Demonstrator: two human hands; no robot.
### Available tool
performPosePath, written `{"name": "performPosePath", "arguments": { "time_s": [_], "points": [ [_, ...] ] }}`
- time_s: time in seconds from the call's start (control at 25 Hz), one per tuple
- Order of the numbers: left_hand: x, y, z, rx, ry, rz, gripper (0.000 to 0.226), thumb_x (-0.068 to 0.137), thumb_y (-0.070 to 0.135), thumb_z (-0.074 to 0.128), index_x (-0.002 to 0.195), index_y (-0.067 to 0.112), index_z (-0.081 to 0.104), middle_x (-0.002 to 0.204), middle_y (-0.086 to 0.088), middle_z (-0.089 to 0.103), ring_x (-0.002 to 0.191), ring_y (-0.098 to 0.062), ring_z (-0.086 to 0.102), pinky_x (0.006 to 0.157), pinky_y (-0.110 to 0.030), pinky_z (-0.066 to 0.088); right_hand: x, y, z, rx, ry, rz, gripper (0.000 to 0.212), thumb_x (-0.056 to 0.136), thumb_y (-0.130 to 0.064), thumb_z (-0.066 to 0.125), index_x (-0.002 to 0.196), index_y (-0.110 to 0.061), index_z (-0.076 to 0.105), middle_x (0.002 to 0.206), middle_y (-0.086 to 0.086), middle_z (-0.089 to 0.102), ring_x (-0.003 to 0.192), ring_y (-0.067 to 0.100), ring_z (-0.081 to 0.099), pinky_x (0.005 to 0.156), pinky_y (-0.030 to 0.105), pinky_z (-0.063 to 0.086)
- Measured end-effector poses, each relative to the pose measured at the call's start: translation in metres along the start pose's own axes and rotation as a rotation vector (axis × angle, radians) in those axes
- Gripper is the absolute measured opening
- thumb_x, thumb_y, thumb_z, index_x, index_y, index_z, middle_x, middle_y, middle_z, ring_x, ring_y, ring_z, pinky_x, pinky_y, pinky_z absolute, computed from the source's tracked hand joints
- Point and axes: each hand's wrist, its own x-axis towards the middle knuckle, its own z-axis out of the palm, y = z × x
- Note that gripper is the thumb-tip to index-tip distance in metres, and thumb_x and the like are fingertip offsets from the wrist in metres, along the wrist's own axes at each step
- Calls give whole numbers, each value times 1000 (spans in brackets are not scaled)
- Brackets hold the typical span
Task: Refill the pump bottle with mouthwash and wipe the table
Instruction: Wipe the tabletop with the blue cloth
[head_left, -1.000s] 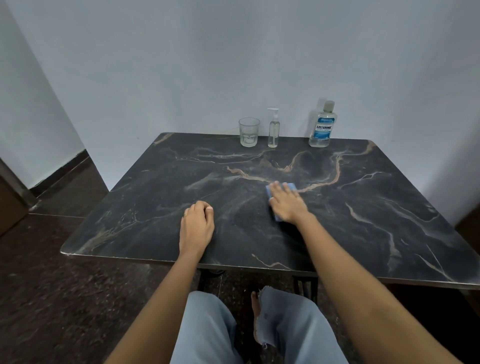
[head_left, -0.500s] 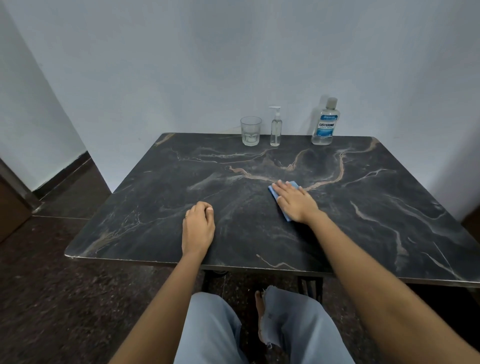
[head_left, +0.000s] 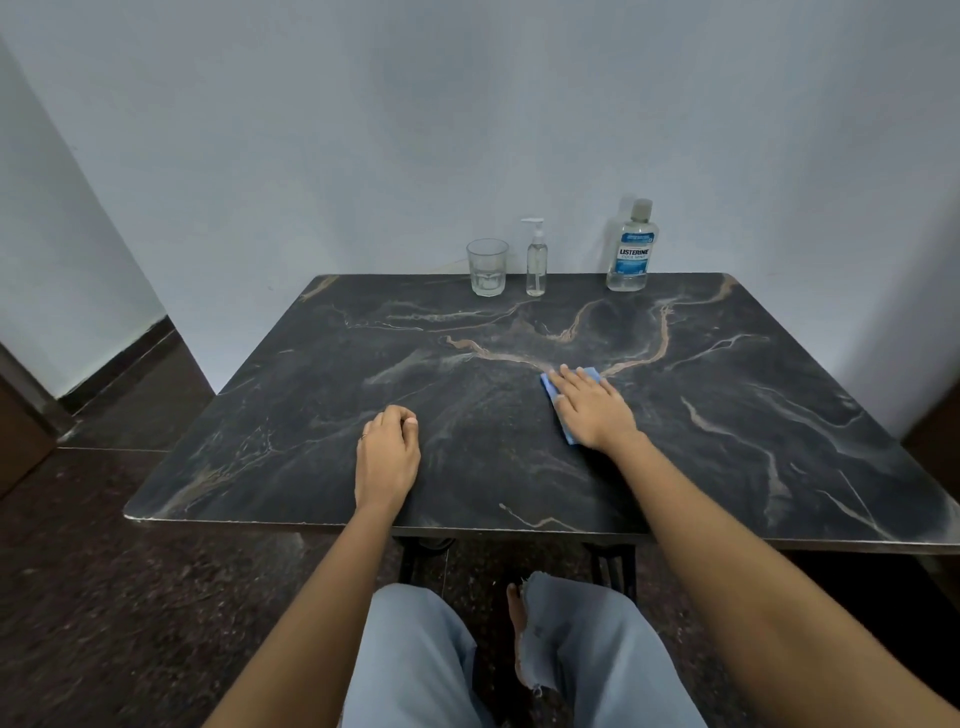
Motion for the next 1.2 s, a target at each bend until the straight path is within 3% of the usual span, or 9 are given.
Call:
{"name": "performPosePath", "arguments": {
  "time_s": [0.12,0.28,0.44,0.6,0.68,0.76,1.04,1.12,1.2],
  "points": [
    [0,1,-1,-33,-4,-24,17,100,21,41,96,16,57,96,1,61,96,-18,51,84,-35,42,4,-50,17,19,39,141,53,101,-30,24,153,-19,17,161,1,13,148,21,10,119,38,6],
    [0,-2,-3,-116,-12,-26,14,99,18,43,93,16,55,93,1,59,95,-20,52,79,-30,36,-48,-113,28,-21,-67,-365,52,103,-32,24,153,-23,14,161,-1,11,148,17,8,119,36,6],
    [3,-10,-13,-138,-33,-1,14,98,12,45,93,9,58,90,1,59,91,-21,55,79,-29,37,-92,-67,4,30,-157,-709,50,102,-36,29,151,-24,24,159,-4,18,145,8,13,116,26,7],
    [1,-9,-13,-121,-28,1,13,98,13,46,90,12,57,90,1,59,91,-20,54,79,-31,40,-72,51,-10,-12,8,-186,71,88,-55,7,150,-26,26,158,-3,23,145,10,19,117,28,13],
    [-1,-7,-9,-63,-32,18,14,97,17,46,91,14,58,91,1,60,92,-20,54,79,-32,40,-66,78,-16,-12,35,209,61,96,-45,13,152,-23,22,160,-1,18,147,14,16,119,34,12],
    [-3,-5,-6,46,-63,59,15,98,21,45,93,15,58,95,0,61,96,-21,52,84,-37,41,-67,49,-11,10,43,356,54,101,-33,18,153,-19,16,161,2,12,148,19,12,119,37,8],
    [1,-3,-5,148,-128,103,16,98,24,47,99,13,58,103,-5,60,104,-27,51,90,-42,39,-130,-84,17,33,-59,-309,62,94,-43,2,152,-26,15,160,-4,13,148,16,9,119,35,7],
    [3,-8,-7,159,-160,138,17,98,24,46,101,12,58,105,-6,60,105,-28,52,90,-42,40,-125,-50,9,-9,-53,-336,51,101,-38,16,151,-29,18,160,-6,14,147,11,12,119,34,11],
    [3,-12,-10,172,-187,189,17,98,23,45,102,12,58,105,-6,60,104,-28,53,89,-43,41,-110,5,3,-39,5,-120,54,99,-40,15,151,-28,20,160,-5,15,147,10,15,120,36,16]
  ]
}}
